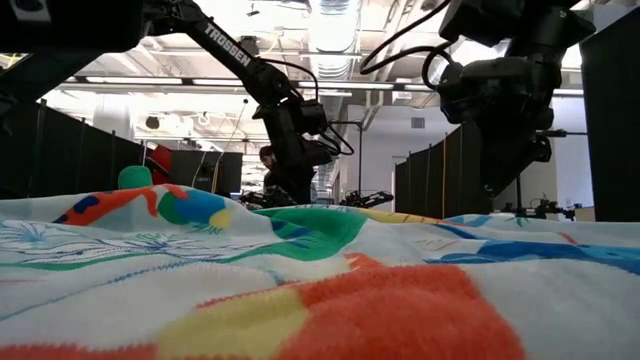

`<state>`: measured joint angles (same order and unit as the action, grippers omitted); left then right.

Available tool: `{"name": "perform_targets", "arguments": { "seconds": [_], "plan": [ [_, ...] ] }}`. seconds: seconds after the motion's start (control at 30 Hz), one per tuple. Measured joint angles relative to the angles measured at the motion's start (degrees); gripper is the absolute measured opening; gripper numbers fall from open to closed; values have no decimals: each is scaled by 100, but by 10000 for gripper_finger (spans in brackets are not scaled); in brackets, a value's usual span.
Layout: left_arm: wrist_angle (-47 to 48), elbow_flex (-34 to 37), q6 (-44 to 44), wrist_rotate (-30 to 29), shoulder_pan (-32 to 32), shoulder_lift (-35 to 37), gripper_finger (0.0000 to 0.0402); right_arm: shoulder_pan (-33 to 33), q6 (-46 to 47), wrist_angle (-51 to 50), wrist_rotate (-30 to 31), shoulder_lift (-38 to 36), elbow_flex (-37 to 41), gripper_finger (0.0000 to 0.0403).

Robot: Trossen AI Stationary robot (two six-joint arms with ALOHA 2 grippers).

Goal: Roll towel
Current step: Roll the multicolor dinosaur print towel

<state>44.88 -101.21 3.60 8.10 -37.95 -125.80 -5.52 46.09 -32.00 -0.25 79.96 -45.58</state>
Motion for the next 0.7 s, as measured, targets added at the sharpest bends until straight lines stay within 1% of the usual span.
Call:
{"name": "perform_targets", "arguments": {
  "seconds": [0.13,0.33,0.53,0.7],
  "plan": [
    [23,0,-62,0,0,0,7,4,0,-16,0,0,0,93],
    [66,0,-334,70,0,0,39,4,-2,-55,0,0,0,93],
    [66,35,-294,72,9,0,70,4,-3,-53,0,0,0,93],
    [68,257,-311,72,18,0,83,4,-4,-55,0,0,0,93]
  ]
}}
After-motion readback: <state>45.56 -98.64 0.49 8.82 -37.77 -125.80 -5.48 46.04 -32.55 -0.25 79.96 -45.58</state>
